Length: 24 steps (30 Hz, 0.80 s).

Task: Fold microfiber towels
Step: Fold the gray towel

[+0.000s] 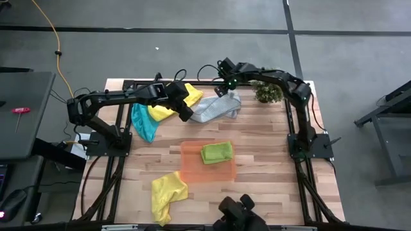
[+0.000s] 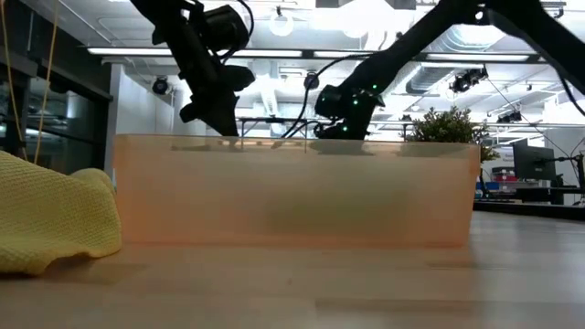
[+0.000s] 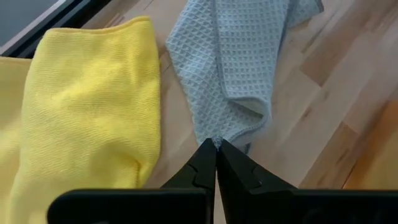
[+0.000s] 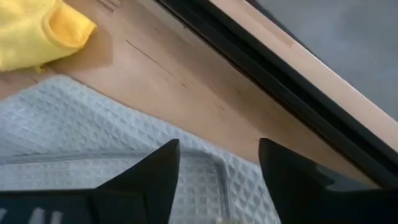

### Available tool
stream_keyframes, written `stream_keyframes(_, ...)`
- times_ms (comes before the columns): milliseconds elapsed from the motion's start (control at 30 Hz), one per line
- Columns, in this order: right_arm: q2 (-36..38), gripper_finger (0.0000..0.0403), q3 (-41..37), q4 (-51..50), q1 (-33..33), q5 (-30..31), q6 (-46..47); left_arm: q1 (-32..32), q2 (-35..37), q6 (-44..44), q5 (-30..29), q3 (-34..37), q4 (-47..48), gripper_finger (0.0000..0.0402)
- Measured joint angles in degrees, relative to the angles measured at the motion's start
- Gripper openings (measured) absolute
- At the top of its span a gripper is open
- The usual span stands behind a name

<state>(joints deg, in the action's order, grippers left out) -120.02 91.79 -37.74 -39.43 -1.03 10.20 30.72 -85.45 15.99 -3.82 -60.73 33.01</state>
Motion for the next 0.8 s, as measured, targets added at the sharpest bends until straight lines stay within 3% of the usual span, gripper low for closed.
stream_keyframes(100, -1.79, 0.0184, 2.05, -1.38, -0.71, -3.77, -0.25, 0.00, 0.00, 0.44, -0.08, 0.00, -0.04, 0.0000)
stream_keyframes(233, -3.03, 0.0165, 2.25, -1.76, -0.69, -4.03, -3.04, 0.00, 0.00, 1.41, -0.09, -0.01, -0.04, 0.0000)
stream_keyframes(600, -4.03, 0.0155, 2.25, -2.84, -0.70, -3.30, -6.17, 0.00, 0.00, 2.49, -0.35, -0.02, -0.11, 0.0000)
stream_keyframes(800, -4.03, 0.0082, 2.25, -4.29, -0.71, -3.44, -6.21, 0.07, 0.00, 2.47, -1.46, -0.04, -0.19, 0.0000)
